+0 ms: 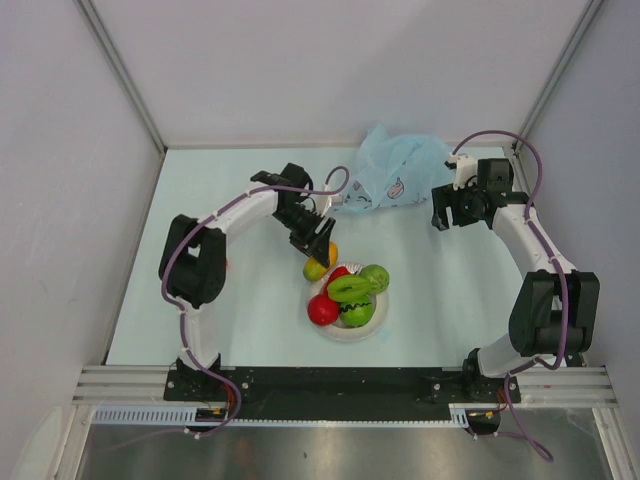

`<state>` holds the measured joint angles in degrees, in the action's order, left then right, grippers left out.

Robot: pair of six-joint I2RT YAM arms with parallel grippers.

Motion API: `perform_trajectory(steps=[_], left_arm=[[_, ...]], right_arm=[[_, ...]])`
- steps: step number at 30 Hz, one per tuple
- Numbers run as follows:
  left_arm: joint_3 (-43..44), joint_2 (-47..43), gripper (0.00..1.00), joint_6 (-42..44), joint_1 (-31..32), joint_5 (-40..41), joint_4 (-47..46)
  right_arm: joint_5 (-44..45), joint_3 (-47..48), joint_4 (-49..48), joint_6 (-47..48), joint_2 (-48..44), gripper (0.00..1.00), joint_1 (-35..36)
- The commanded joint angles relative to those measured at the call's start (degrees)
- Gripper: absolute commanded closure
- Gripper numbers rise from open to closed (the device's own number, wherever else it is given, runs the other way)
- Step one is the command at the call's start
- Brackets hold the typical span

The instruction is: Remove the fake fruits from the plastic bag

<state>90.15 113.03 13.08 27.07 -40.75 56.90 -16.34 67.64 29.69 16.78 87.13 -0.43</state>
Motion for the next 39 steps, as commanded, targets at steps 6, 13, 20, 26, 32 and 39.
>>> perform_trajectory(steps=[6,13,20,26,32,39], left_arm=[[-5.50,-3.52,0.59,-5.78,-0.26,0.94,-5.22],[-9.46,-5.63,0.48,-8.16,-0.18,-0.02,-8.21],[-10.52,-6.07,0.17,-9.56,0.18,-2.31,-9.53],[-10.96,-6.60,0.03,-10.27,0.18,-3.72,-9.62],[-10.96,-7.74,0.00,-9.83,0.00,-1.44,-9.27],[-5.26,-9.67,0.00,-10.27,-3.42,7.70,-8.57]], right_arm=[[-0.62,2.15,0.28,0.89,-1.62,0.16,0.25],[-1.06,2.06,0.19,0.89,-1.53,0.15,0.25],[-1.42,1.97,0.02,0.89,-1.62,0.15,0.25],[-1.50,1.45,0.10,0.98,-2.14,0.16,0.25],[-1.68,0.83,-0.34,0.72,-2.76,0.15,0.25],[-1.33,0.39,-0.25,0.80,-3.55,0.15,0.25]])
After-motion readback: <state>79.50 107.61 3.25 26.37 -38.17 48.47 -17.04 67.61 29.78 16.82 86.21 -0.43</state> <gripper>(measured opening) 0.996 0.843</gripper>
